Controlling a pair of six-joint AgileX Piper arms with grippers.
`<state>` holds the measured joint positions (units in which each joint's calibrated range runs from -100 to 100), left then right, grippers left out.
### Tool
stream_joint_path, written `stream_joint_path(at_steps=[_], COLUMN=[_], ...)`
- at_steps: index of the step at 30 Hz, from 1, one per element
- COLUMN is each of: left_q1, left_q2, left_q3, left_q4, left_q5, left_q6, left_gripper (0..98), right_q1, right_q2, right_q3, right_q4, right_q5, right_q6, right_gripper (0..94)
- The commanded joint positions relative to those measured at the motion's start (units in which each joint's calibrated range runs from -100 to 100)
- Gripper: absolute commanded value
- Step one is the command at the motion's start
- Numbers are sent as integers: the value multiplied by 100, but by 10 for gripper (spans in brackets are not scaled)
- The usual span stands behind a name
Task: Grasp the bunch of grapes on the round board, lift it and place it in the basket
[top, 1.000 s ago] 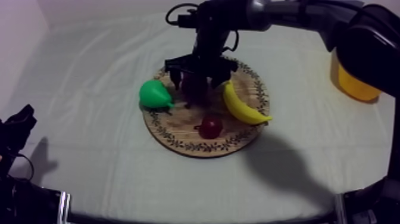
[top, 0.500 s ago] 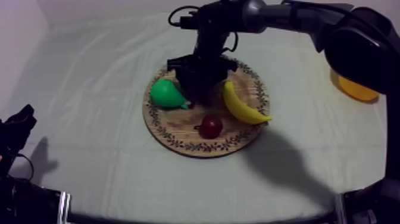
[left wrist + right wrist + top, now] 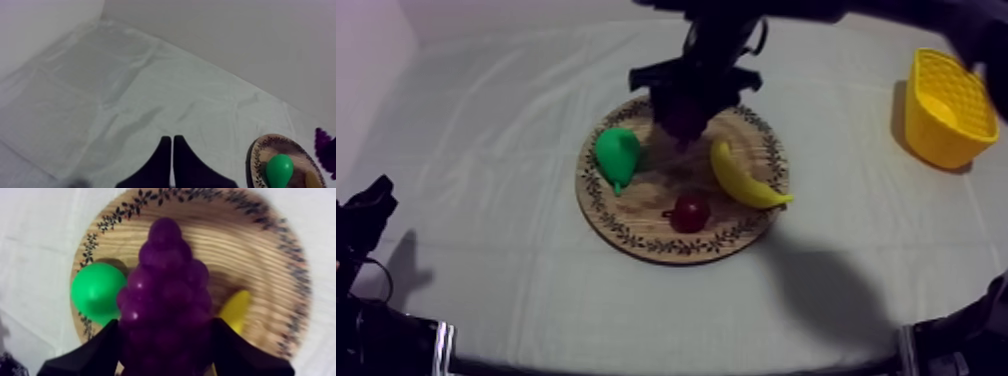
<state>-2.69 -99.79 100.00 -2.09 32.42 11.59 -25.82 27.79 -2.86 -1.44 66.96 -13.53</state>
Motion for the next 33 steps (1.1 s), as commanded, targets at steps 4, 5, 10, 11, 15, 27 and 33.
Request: stream_joint_path(at_steps=[4,5,10,11,15,27,33], left_q1=[-3,-3,-3,-3,-3,-3,-3], left_q2=[5,5,5,5,5,5,5], left_q3=[0,0,0,0,0,0,0], left_q4=[1,1,1,1,1,1,1], left_q5=[-1,-1,-1,-1,-1,-1,-1], left_q6=[1,1,1,1,1,1,1], left_gripper=[1,1,1,1,1,1,1], right_q1=[418,546,1351,1534,2229,3694,3965], right_q2=[-2139,-2407,-3491,-3652,-4093,-4003,-3554], right_q3=[877,992,1472,1545,1789,1976,2135], right_q4=[13,2,-106,-135,-196,-148,-11], right_q5=[25,29,-33,-43,-68,-387,-702], right_q6=[173,227,574,649,888,1132,1032], right_gripper=[406,406,396,393,387,373,401])
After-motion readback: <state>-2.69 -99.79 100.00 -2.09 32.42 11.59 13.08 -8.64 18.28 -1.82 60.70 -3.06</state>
